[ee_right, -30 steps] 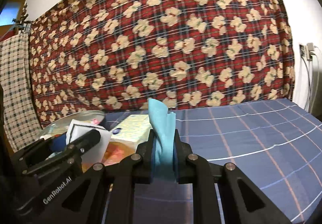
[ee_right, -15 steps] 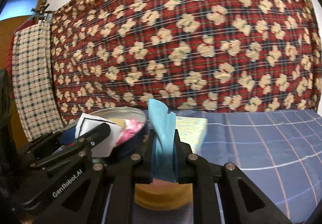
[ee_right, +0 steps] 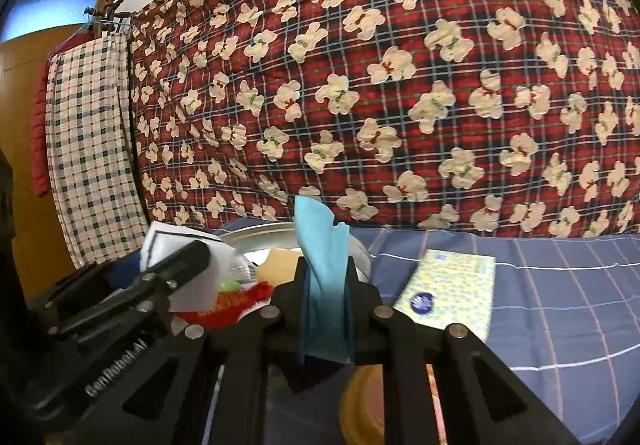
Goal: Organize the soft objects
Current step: 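Carry the sponge and teal cloth with both grippers over the silver tin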
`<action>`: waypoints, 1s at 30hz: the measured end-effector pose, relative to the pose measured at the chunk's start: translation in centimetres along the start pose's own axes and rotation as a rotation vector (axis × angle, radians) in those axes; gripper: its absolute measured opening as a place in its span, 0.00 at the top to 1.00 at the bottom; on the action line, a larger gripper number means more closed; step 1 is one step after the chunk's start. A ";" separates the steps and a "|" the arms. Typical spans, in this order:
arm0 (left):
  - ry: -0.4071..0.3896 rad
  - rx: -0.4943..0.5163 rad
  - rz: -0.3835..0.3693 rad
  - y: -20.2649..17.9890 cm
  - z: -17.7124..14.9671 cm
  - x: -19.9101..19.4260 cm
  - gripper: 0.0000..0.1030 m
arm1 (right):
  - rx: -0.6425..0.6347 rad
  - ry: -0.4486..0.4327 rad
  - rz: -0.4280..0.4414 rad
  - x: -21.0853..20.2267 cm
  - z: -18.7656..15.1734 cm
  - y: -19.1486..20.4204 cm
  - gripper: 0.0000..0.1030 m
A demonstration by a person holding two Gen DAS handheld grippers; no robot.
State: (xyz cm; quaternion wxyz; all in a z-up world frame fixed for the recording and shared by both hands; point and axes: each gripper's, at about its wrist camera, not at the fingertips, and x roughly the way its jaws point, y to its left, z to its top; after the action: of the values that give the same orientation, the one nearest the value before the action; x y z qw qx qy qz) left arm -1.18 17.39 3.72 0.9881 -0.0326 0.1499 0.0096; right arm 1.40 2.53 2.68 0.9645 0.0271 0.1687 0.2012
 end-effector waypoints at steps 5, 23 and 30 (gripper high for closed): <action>-0.002 -0.018 0.053 2.8 1.6 1.2 0.67 | 0.024 0.023 0.020 2.7 1.6 0.4 0.84; 0.244 -0.054 0.118 6.3 4.4 11.2 0.67 | 0.155 0.286 0.004 14.6 3.4 0.4 0.84; 0.326 -0.057 0.162 6.7 3.3 13.0 0.67 | 0.185 0.379 0.003 16.9 2.8 0.0 0.84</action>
State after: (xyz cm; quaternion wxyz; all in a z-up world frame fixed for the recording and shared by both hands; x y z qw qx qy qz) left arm 12.04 24.46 2.60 0.9453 -0.0495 0.3100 0.0882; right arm 16.89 9.30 -0.02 0.9087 0.0774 0.3646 0.1879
